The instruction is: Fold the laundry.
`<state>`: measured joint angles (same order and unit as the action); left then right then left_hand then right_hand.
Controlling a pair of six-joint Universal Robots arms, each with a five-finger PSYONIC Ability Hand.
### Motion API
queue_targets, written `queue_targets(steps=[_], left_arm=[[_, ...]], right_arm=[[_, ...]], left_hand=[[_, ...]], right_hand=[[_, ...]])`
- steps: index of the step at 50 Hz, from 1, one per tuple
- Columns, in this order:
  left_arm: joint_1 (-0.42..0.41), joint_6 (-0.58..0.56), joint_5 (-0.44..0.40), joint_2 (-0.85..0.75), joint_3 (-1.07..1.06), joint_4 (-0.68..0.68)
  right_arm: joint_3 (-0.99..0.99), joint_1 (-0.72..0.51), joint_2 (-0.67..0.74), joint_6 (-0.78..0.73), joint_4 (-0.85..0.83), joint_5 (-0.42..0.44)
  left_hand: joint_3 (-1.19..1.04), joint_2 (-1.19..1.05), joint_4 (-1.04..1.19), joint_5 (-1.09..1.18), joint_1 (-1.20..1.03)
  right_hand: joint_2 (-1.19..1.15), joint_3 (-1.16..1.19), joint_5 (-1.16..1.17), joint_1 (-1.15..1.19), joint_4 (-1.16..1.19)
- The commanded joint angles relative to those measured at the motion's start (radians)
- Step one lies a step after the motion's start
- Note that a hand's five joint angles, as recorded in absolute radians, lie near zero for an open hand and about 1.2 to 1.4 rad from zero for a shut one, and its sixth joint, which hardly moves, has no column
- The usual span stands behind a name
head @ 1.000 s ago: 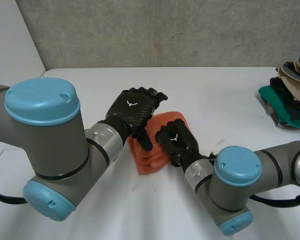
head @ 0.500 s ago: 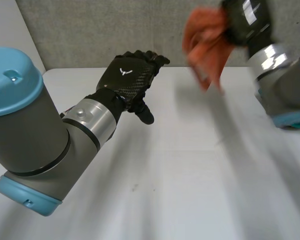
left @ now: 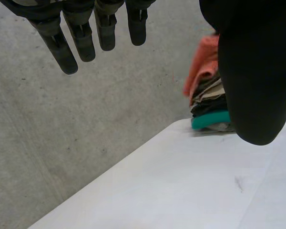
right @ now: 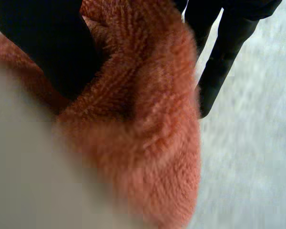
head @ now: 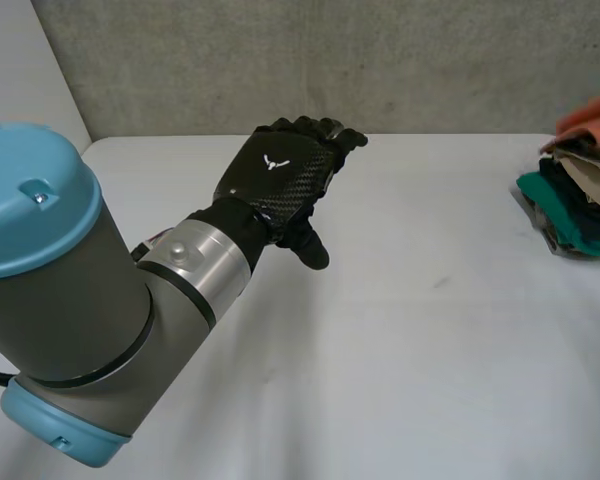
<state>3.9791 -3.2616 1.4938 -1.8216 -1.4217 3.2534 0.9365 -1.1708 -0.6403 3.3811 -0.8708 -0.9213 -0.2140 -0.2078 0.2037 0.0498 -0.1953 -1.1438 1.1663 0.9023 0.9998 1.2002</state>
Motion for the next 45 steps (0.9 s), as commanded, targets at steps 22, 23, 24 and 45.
queue_targets(steps=[22,23,24,45], left_arm=[[-0.046,0.000,-0.096,0.056,-0.052,0.038],[-0.047,0.000,-0.096,0.056,-0.052,0.039],[-0.047,0.000,-0.096,0.056,-0.054,0.039],[-0.057,0.010,-0.102,0.146,-0.075,0.039]], right_arm=[[0.266,0.089,-0.179,-0.095,0.116,0.099],[0.268,0.089,-0.183,-0.118,0.139,0.098],[0.268,0.089,-0.188,-0.135,0.151,0.096],[0.283,0.289,-0.504,-0.551,0.616,-0.211]], left_hand=[[0.003,-0.003,0.007,-0.014,-0.015],[0.003,-0.003,0.007,-0.014,-0.015],[0.003,-0.003,0.007,-0.014,-0.015],[0.006,0.000,0.004,-0.017,-0.012]], right_hand=[[0.969,-0.992,-0.902,-0.825,-1.026],[0.969,-0.992,-0.902,-0.825,-1.026],[0.969,-0.992,-0.902,-0.825,-1.026],[0.969,-0.992,-0.902,-0.825,-1.026]])
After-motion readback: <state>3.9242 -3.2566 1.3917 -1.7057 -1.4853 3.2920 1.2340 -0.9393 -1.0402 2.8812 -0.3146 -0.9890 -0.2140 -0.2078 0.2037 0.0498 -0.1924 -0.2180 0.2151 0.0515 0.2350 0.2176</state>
